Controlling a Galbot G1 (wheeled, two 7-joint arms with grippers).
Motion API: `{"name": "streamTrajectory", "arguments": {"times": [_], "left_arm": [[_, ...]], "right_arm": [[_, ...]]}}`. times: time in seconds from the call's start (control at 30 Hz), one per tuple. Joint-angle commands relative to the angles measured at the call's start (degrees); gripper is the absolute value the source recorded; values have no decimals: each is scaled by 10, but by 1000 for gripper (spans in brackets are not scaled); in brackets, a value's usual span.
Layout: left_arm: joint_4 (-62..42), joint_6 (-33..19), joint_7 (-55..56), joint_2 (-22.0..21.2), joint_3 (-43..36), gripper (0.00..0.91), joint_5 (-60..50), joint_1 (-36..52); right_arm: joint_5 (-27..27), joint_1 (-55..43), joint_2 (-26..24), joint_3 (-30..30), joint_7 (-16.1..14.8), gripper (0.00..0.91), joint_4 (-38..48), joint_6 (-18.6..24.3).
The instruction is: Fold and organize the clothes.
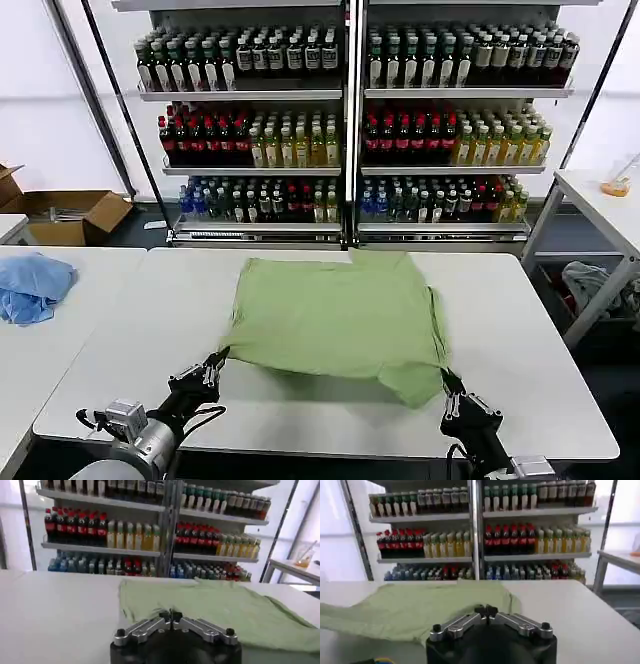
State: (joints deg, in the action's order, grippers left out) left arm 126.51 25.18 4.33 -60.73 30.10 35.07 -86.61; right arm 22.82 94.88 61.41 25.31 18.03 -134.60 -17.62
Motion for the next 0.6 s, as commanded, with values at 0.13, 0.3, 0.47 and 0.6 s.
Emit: {"name": "streamTrajectory", "arguments": {"times": [0.13, 0.3, 0.47, 0.6], "left_arm": [[-102, -10, 8, 22, -37, 30, 1, 82], [-134, -9, 10, 30, -60, 30, -1, 118], [-166, -11, 12, 40, -90, 30, -12, 153], [-193, -14, 16, 46, -119, 30, -31, 189]], "right_arm": [[14, -180, -52, -43, -2, 0, 122, 2], [8, -229, -55, -71, -6, 0, 164, 3], [-17, -250, -52, -93, -8, 0, 197, 4], [-39, -267, -46, -108, -12, 0, 229, 6]]}}
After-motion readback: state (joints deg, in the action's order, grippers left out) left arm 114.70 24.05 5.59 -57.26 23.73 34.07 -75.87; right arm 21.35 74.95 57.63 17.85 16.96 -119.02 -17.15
